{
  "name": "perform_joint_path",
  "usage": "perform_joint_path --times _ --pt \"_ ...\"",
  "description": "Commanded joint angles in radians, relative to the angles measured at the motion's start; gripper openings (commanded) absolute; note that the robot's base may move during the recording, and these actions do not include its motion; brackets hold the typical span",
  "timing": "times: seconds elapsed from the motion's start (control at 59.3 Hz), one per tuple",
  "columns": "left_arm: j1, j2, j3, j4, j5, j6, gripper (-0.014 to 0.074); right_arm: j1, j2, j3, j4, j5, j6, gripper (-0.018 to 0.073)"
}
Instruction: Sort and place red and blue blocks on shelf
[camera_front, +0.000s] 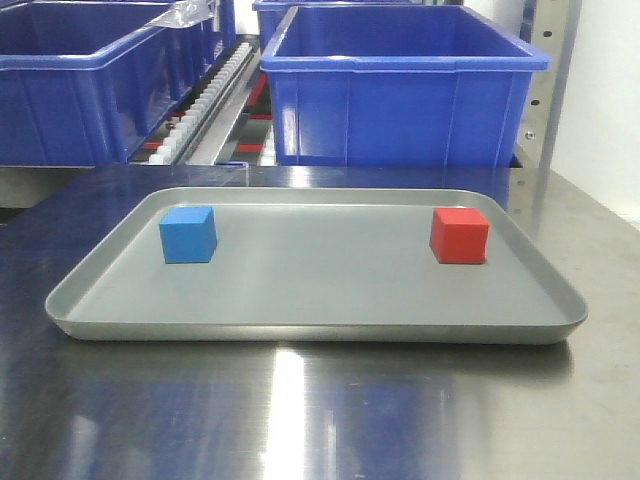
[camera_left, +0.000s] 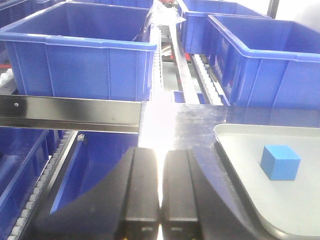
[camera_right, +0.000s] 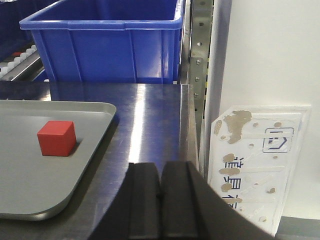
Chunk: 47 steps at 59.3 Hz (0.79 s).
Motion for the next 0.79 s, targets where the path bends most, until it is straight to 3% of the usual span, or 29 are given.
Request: perform_joint_path --times 0.0,0.775 --pt "-0.004 -0.017 0.035 -0.008 -0.089 0.0 0.0127 0.0 -0.018 -0.02 -0.007 -0.085 -0.008 0.0069" --pt "-0.004 -0.017 0.035 -0.008 -0.089 0.0 0.0127 0.0 -0.018 -0.02 -0.007 -0.085 -0.008 0.0069"
